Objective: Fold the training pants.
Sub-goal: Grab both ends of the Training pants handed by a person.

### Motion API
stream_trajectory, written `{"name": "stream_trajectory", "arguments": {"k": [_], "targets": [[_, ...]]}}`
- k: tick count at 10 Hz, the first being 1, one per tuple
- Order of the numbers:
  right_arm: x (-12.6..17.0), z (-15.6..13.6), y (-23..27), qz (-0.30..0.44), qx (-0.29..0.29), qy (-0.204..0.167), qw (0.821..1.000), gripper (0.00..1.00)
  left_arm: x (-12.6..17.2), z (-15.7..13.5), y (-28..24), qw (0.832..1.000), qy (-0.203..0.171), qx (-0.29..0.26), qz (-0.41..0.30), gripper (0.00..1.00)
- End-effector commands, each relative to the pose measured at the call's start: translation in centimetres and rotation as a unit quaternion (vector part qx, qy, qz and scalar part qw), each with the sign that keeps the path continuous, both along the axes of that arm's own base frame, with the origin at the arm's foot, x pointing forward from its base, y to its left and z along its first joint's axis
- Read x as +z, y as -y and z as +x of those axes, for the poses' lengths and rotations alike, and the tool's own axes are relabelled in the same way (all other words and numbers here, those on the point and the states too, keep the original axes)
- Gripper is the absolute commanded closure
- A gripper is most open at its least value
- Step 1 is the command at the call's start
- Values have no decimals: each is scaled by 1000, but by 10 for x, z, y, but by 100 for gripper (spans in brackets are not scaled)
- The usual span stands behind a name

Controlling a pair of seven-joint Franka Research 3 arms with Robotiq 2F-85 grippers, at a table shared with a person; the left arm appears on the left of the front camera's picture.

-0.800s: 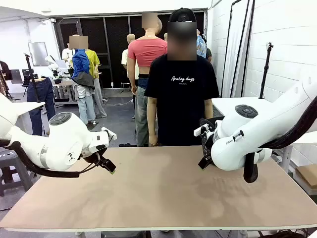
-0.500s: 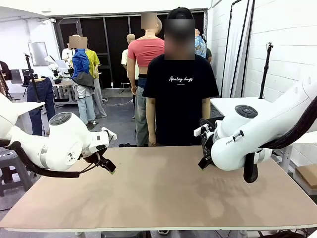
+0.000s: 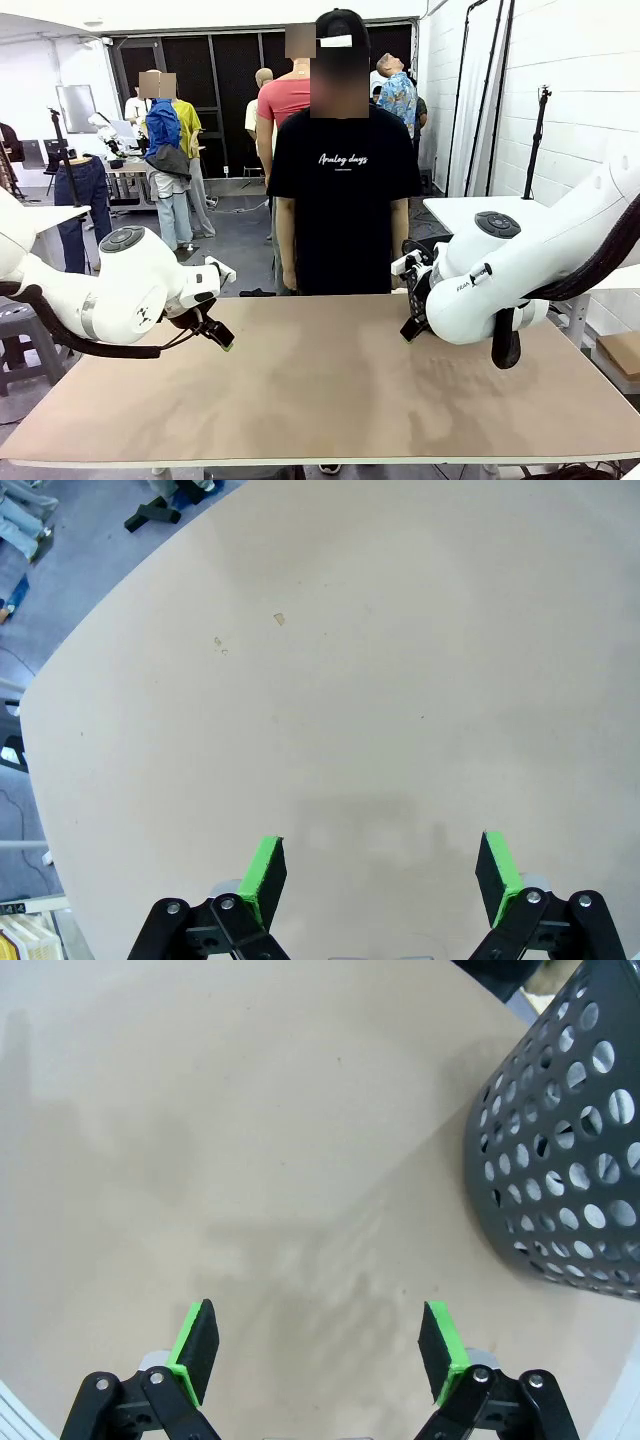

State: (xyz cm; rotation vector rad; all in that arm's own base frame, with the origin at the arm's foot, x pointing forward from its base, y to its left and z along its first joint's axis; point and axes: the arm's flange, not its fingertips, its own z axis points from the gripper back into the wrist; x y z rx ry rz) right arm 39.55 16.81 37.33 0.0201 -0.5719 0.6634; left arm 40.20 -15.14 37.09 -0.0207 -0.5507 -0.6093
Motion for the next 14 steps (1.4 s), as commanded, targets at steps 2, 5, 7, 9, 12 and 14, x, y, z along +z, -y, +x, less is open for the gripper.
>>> {"name": "stream_trajectory", "arguments": {"k": [2,5,7,9,12,14], "targets": [[0,0,0,0,0,0,1000,0,0,0,-1,1000,0,1,0,0],[0,0,0,0,0,0,1000,0,0,0,-1,1000,0,1,0,0],[0,0,0,0,0,0,1000,0,0,0,-1,1000,0,1,0,0],[0,0,0,0,0,0,1000,0,0,0,-1,1000,0,1,0,0],[26,-7,-1,13,12,-14,1000,0,32,-1,0,1000,0,9,9,0],[61,-18,6,11,10,-13,1000,0,66,-6,2,998,-46,32,4,0]]}}
